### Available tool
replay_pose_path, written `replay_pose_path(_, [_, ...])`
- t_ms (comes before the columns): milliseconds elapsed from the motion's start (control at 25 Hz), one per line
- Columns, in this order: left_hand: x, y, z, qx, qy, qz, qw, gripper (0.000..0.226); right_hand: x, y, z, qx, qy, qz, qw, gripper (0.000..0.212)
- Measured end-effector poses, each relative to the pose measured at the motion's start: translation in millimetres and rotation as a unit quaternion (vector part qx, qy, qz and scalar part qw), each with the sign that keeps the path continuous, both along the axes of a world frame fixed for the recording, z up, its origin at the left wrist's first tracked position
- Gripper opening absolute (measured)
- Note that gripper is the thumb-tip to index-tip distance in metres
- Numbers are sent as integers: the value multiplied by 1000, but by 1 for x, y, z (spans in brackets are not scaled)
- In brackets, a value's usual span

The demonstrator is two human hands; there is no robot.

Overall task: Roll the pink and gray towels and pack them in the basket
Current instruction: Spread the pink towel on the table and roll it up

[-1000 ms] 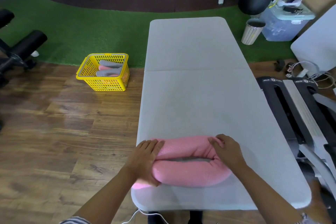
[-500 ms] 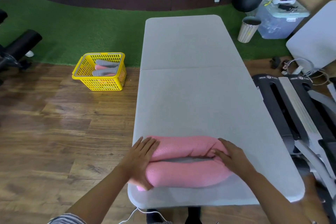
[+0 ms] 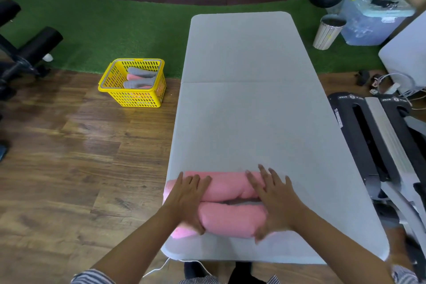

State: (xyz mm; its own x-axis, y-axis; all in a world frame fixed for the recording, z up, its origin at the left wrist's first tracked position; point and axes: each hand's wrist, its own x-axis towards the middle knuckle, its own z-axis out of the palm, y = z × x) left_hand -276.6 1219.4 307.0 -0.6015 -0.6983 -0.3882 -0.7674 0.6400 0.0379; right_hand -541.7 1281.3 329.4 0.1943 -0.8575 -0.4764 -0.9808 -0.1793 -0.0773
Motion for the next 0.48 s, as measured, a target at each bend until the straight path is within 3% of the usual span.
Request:
replay_pose_path(240, [-2,-2,4,-3,33,50,998,110,-1,-18,-3,-55,10,45,997,116])
replay_pose_path(320, [-2,3,1,8,28,62,998,112,4,-22,-5,-60,33,54,996,131])
replay_pose_path(400, [2,8,-10,-4,21,49,999,129,11,-23,-6,3,65,62,996,150])
replay_pose_path(480, [2,10,-15,-14,12,37,999,136,15,-26,-6,36,71,61,995,142])
